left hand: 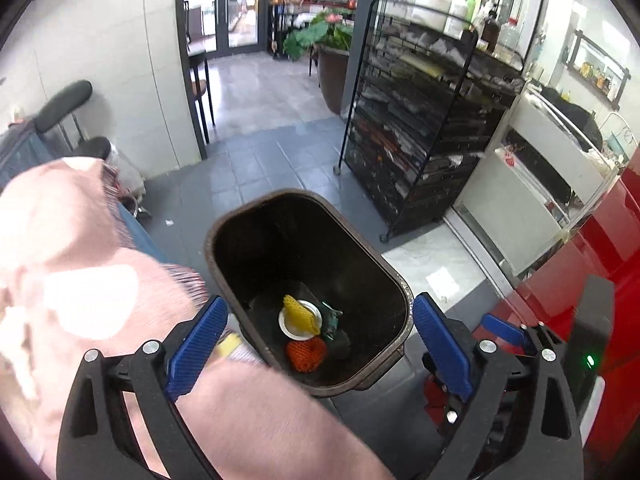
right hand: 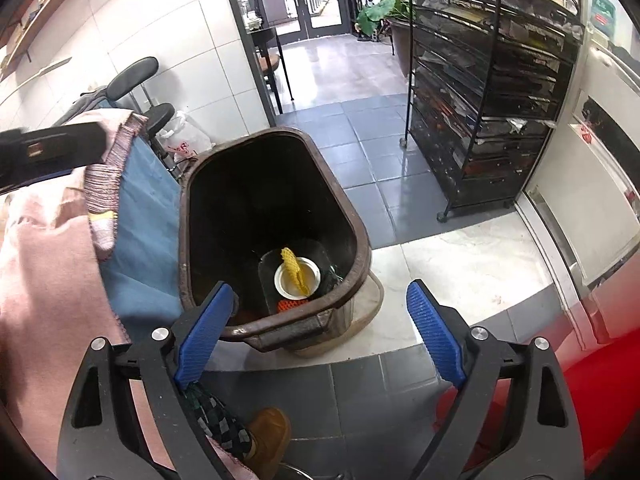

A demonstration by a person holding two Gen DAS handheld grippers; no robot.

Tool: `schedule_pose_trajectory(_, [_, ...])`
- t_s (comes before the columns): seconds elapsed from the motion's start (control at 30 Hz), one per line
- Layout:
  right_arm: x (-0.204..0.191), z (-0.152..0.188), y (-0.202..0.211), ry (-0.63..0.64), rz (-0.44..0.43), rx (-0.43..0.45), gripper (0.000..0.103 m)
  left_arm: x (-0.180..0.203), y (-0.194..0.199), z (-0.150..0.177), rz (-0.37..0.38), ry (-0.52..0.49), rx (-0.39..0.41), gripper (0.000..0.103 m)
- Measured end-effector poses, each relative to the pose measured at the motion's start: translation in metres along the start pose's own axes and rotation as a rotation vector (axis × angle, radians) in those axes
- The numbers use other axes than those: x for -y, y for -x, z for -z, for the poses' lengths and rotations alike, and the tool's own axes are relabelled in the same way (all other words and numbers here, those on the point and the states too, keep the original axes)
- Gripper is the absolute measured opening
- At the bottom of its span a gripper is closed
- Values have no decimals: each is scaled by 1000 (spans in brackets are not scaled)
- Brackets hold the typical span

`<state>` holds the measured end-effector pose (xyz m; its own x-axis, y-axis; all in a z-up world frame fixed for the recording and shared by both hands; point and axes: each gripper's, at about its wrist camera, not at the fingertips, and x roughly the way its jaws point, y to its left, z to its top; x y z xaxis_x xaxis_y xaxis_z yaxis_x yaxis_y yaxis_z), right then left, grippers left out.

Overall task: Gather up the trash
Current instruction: 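Move both tools back over the table toward the remaining trash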

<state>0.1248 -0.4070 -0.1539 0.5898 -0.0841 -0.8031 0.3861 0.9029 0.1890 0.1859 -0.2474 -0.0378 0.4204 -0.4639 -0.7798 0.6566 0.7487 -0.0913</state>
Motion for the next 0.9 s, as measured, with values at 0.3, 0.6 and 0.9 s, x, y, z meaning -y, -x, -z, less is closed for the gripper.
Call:
schedule_pose_trajectory(0.3, [-35, -6, 14, 67, -73, 28, 88, -25, 57, 28, -104, 9, 121, 96])
schedule_pose_trajectory(0.6, [-93, -20, 43, 173, -173, 89, 88, -73, 104, 68, -256, 104, 197, 96])
schedule_pose_trajectory(0.9, [-182, -27, 66, 345, -349, 116, 88, -148, 155, 116, -409, 308, 242, 96])
